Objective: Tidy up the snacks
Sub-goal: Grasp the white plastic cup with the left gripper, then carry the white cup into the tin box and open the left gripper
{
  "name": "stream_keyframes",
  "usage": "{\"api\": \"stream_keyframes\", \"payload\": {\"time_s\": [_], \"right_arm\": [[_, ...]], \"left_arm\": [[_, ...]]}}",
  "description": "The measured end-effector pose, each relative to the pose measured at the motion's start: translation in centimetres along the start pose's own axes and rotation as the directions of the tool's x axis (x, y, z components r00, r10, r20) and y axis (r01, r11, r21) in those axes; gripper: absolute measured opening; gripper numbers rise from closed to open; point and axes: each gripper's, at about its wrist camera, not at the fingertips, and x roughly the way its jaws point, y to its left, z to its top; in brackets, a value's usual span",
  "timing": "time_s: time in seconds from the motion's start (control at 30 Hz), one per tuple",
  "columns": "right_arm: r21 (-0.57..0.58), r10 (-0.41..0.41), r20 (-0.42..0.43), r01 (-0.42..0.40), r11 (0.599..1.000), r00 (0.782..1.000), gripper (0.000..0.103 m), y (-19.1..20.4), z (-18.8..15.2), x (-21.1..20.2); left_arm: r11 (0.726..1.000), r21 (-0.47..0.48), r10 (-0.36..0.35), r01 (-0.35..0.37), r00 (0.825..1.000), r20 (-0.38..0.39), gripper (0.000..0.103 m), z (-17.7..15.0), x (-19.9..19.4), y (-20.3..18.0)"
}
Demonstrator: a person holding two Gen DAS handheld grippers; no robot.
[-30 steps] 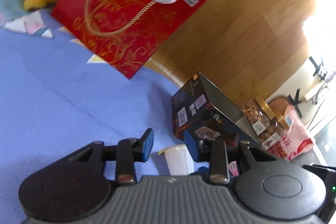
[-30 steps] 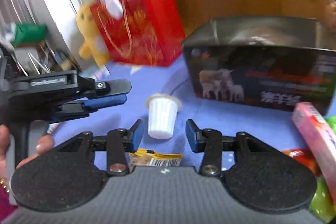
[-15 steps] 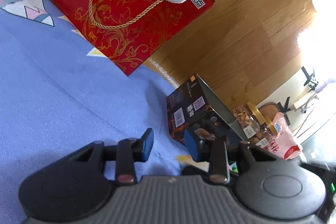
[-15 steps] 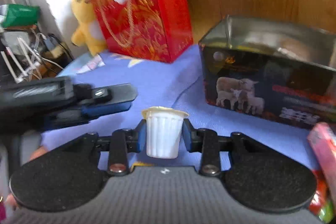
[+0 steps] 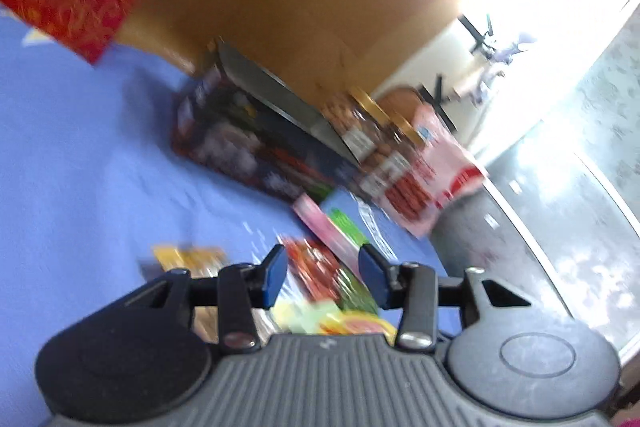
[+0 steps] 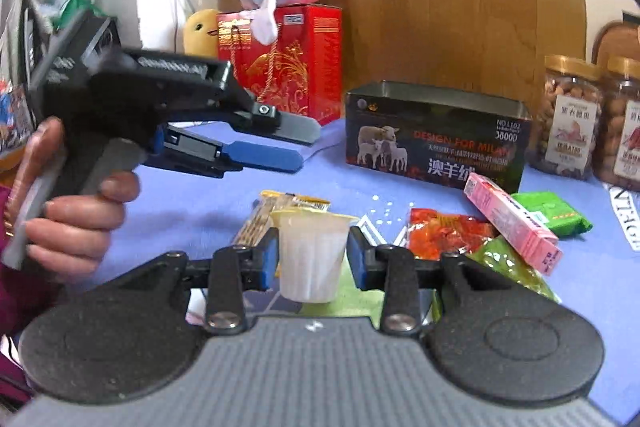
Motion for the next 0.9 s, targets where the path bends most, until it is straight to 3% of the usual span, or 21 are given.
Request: {"api": "stream_keyframes", "payload": {"time_s": [0.23, 0.73, 0.9], "right_arm": [[-0.001, 0.001, -0.026, -0.001, 1.0, 1.0, 0.039, 0.2, -1.1, -0.2], [-0.008, -0.014, -0.008, 0.014, 1.0, 1.0, 0.045, 0.1, -2.2, -2.4], [0.001, -0.009, -0.004, 0.009, 1.0, 1.0, 0.043, -0.1, -2.5, -2.9]], "left_arm": [[1.0, -0.025, 0.011, -0.012, 1.0, -0.024, 0.041, -3.0, -1.4, -1.6], [0.997, 0.011, 0.081, -0.08, 0.991, -0.106, 0.038, -4.4, 0.7, -2.6], [0.998, 0.005, 0.064, -0.064, 0.992, -0.111, 0.034, -4.5, 0.9, -2.5]]}}
